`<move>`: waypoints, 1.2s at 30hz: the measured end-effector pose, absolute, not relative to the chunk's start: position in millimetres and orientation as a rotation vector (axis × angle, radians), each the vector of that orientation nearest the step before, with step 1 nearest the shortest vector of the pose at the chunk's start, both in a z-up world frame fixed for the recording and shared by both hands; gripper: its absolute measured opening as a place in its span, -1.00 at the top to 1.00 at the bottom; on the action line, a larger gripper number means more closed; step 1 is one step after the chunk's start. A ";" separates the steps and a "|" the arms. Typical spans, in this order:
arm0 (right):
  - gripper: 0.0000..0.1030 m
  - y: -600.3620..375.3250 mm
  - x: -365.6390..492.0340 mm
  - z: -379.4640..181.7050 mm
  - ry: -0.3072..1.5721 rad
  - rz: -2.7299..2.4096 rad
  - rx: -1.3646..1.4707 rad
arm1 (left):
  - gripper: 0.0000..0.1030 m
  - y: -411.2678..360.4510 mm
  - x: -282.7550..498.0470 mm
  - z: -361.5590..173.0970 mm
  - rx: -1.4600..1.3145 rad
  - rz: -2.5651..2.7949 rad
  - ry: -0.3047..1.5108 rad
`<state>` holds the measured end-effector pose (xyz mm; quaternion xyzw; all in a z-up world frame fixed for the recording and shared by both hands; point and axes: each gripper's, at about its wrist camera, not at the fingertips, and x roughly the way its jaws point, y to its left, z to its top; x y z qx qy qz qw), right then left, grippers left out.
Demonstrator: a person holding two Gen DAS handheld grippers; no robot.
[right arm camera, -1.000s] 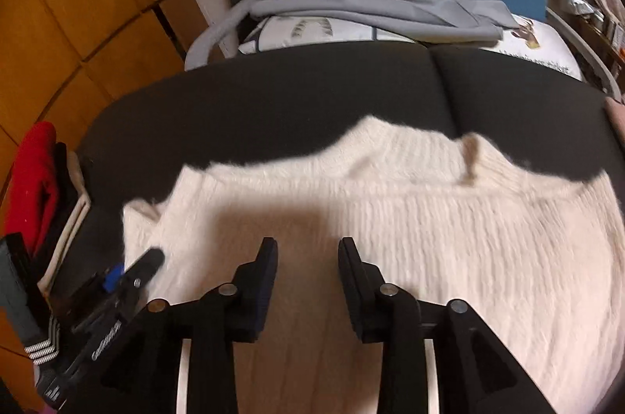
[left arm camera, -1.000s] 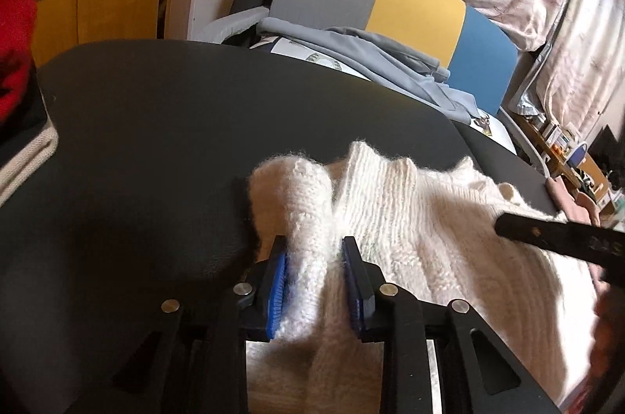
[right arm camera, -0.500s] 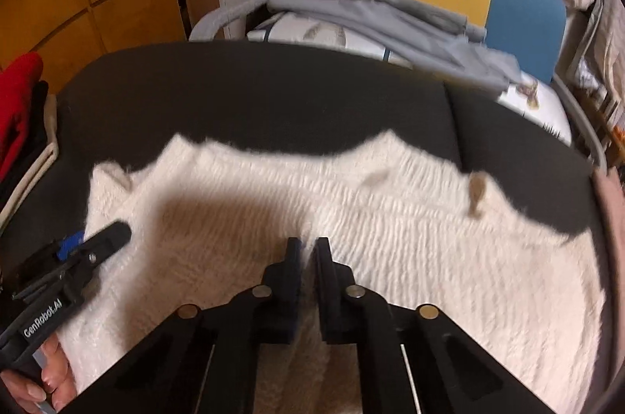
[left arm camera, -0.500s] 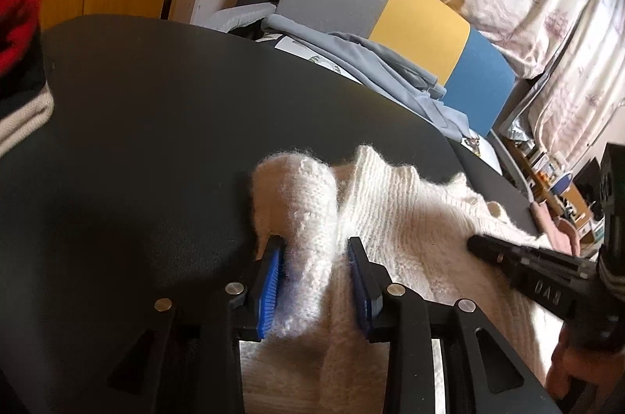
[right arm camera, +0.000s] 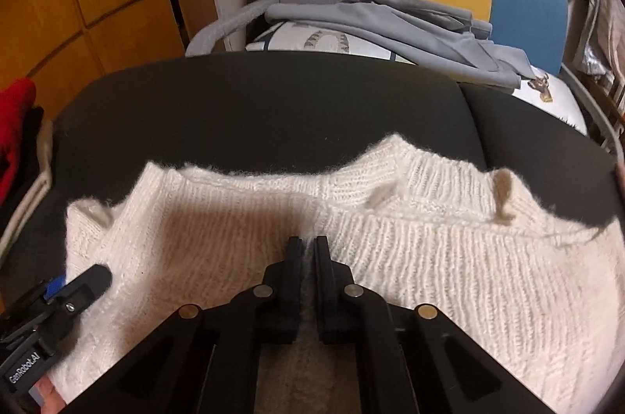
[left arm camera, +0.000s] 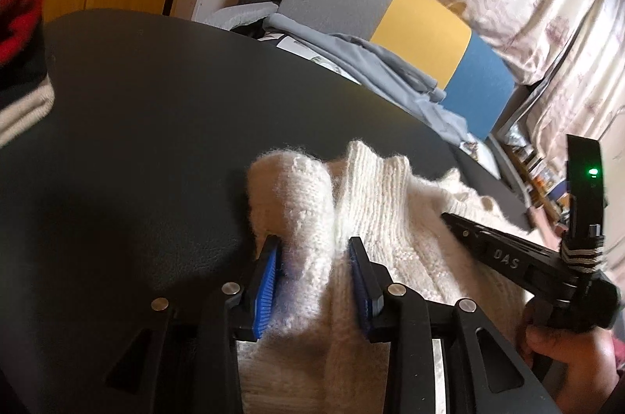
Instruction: Fold clothes
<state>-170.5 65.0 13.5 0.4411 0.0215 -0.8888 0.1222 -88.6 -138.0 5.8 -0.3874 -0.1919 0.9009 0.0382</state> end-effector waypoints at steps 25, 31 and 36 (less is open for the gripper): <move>0.83 81.6 -167.4 11.7 -0.124 -2.545 1.233 | 0.03 -61.0 -109.4 64.3 -1.310 2.908 -0.266; 0.54 113.7 -159.8 35.0 -0.251 -2.460 1.220 | -0.06 -72.8 -137.4 31.7 -1.481 2.836 -0.478; 0.21 183.6 -118.1 79.9 -0.305 -2.651 1.073 | -0.12 -46.5 -126.3 17.2 -1.340 2.933 -0.052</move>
